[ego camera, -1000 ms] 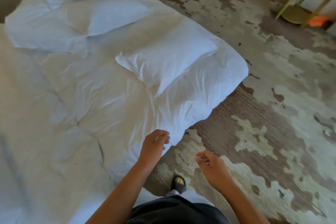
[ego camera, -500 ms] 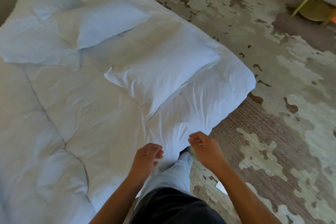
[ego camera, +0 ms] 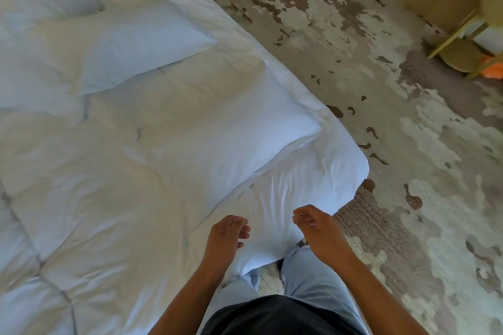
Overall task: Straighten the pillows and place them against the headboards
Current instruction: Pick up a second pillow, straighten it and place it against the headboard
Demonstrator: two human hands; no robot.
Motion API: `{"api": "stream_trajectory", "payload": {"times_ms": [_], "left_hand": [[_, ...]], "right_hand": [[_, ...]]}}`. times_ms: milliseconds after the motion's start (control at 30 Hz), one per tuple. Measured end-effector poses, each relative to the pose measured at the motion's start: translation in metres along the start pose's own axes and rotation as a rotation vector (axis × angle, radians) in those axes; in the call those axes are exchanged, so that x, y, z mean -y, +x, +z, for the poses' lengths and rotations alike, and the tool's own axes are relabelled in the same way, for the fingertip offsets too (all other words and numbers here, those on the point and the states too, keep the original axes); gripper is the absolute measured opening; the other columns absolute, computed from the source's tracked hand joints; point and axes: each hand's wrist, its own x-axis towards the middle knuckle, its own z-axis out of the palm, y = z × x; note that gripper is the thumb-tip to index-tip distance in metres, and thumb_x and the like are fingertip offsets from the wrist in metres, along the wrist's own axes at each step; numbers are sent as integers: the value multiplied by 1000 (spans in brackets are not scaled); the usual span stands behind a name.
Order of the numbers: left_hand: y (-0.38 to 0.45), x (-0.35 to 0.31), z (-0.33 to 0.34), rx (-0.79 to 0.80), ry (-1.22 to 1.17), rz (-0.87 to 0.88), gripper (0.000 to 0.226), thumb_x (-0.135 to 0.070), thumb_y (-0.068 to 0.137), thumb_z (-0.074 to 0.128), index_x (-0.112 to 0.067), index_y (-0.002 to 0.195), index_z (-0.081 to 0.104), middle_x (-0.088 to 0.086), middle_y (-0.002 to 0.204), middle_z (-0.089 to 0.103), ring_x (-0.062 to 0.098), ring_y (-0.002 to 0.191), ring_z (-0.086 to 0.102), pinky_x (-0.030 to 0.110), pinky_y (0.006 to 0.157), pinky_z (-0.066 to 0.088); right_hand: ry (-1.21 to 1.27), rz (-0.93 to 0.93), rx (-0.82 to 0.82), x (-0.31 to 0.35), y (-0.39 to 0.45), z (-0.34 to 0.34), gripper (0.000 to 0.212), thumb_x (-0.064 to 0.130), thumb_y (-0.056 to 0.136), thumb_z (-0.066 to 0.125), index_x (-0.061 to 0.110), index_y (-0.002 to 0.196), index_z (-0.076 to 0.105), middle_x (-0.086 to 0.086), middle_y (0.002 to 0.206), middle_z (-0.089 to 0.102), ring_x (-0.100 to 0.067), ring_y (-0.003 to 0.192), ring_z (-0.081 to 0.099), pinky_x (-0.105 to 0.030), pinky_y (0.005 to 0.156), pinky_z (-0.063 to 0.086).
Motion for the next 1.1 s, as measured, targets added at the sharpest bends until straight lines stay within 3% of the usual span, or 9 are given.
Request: {"api": "stream_trajectory", "payload": {"times_ms": [233, 400, 633, 800, 900, 967, 1100], "left_hand": [[53, -81, 53, -50, -33, 64, 23, -22, 102, 53, -11, 98, 73, 6, 91, 78, 24, 89, 75, 44, 86, 58], [80, -113, 79, -207, -30, 7, 24, -22, 104, 51, -12, 97, 72, 6, 90, 78, 23, 88, 74, 43, 85, 59], [120, -127, 96, -369, 1, -129, 19, -27, 100, 58, -21, 92, 73, -1, 85, 78, 11, 79, 74, 41, 80, 59], [175, -149, 66, -473, 19, -145, 15, -28, 98, 58, -25, 92, 72, -2, 86, 76, 15, 84, 73, 40, 79, 57], [232, -164, 26, -505, 150, -124, 15, -31, 97, 59, -24, 100, 72, -3, 98, 76, 17, 93, 70, 28, 76, 52], [276, -171, -4, -528, 278, -90, 23, -36, 97, 60, -20, 110, 71, 1, 109, 75, 19, 103, 69, 25, 83, 48], [366, -172, -60, -520, 543, -48, 42, -43, 99, 56, -14, 128, 63, 10, 127, 65, 28, 120, 60, 38, 101, 49]], "right_hand": [[-54, 1, 124, -3, 84, -55, 14, 36, 103, 64, 30, 113, 73, 12, 108, 75, -7, 105, 69, -33, 93, 59], [-114, -61, 277, 14, 175, -79, 9, 36, 103, 64, 33, 108, 72, 10, 108, 76, -8, 103, 71, -22, 88, 54], [-276, -265, 474, 94, 310, -71, 12, 23, 99, 67, 32, 94, 73, 7, 98, 79, -13, 93, 74, -34, 88, 58], [-451, -405, 502, 172, 392, -32, 17, 32, 101, 65, 20, 108, 75, -5, 109, 78, -26, 102, 72, -37, 90, 58], [-546, -514, 453, 217, 435, 2, 25, 35, 101, 64, 16, 116, 72, -9, 119, 72, -30, 109, 69, -39, 93, 57], [-629, -579, 425, 239, 462, 28, 32, 36, 103, 61, 14, 125, 68, -11, 129, 65, -32, 117, 65, -42, 97, 55], [-775, -579, 415, 257, 519, 78, 44, 44, 105, 55, 17, 139, 59, -10, 142, 58, -32, 130, 57, -43, 104, 51]]}}
